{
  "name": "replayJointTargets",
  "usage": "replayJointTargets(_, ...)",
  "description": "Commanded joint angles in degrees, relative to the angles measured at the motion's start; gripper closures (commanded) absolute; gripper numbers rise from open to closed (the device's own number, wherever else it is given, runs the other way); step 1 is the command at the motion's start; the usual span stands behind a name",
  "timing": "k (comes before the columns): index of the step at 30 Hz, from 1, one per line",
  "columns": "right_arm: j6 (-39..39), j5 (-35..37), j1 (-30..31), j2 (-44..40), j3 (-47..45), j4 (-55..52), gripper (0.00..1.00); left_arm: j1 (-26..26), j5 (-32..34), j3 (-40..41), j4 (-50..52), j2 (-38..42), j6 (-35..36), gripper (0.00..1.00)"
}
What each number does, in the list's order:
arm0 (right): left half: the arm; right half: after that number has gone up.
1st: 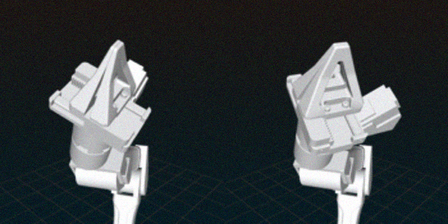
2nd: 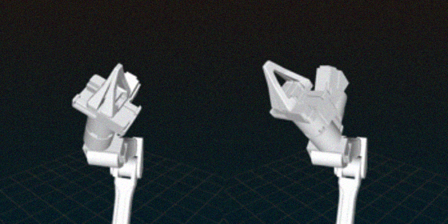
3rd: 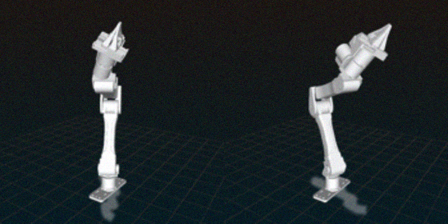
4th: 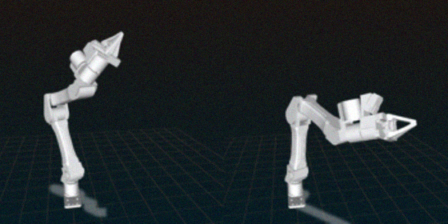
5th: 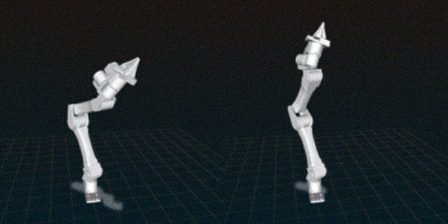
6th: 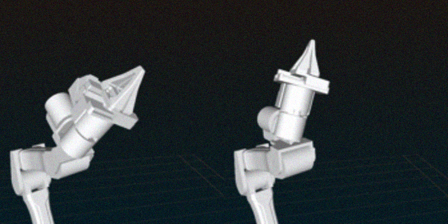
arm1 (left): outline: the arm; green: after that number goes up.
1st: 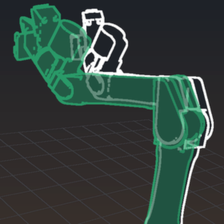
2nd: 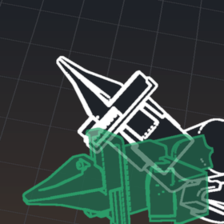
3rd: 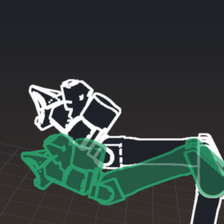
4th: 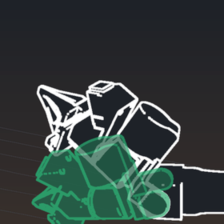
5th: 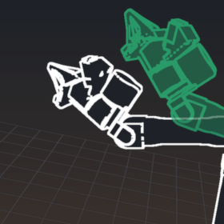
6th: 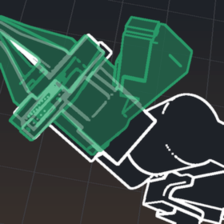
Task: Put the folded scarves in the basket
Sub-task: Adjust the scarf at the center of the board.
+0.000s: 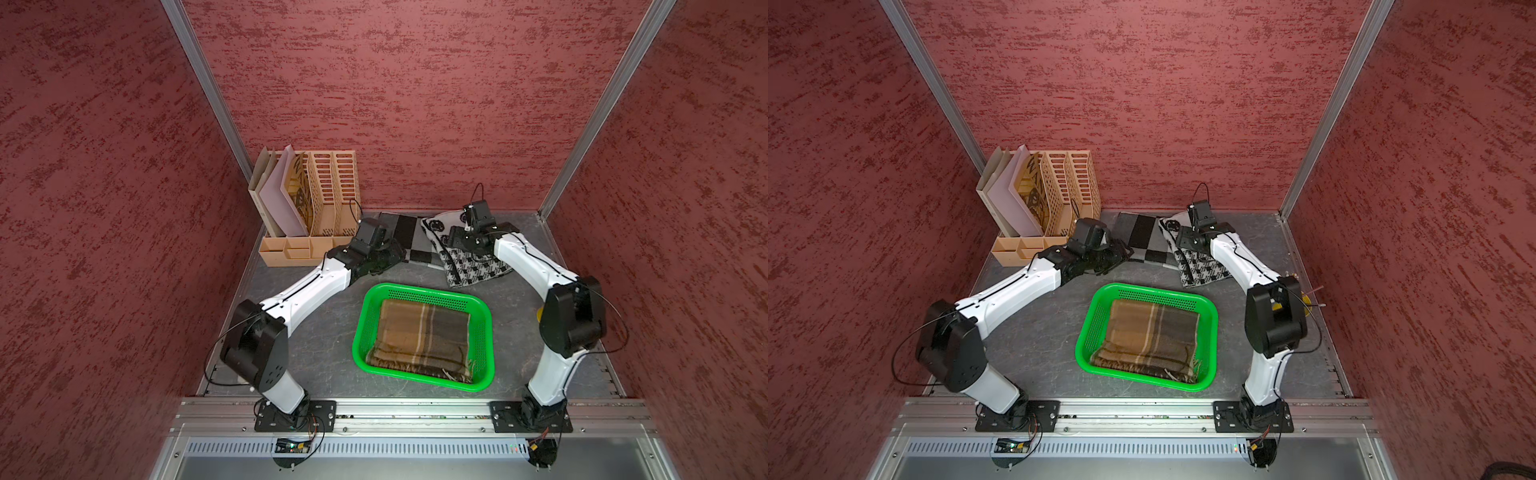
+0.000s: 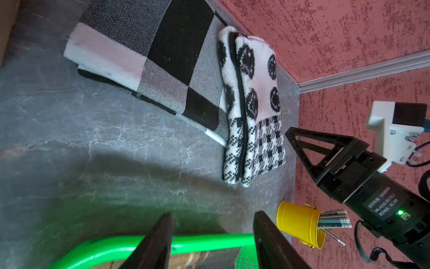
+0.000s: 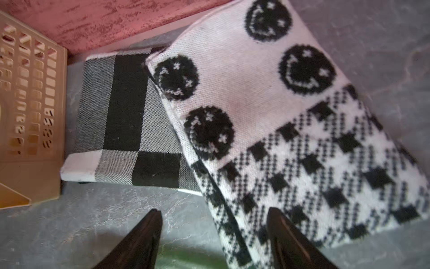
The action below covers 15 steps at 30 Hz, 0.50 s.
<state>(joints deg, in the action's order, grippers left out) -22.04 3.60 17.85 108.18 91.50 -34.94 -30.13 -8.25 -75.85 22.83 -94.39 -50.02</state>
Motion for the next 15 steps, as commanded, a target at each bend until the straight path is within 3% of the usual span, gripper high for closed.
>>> replayJointTargets(1,12.8,4.0,2.2,6.7,8.0,-1.0,0.18,2.2,-3.7,-4.5,-1.7,-4.7,1.7,0.45)
replayJointTargets(9,23.2,19.0,8.1,26.2,26.5,-5.1,0.06,4.4,-5.3,-5.3,-3.6,-9.2,1.8,0.49)
replayJointTargets(15,23.6,33.1,8.9,37.4,39.8,-11.0,0.05,5.9,-6.6,-4.0,-5.0,-10.2,2.3,0.5)
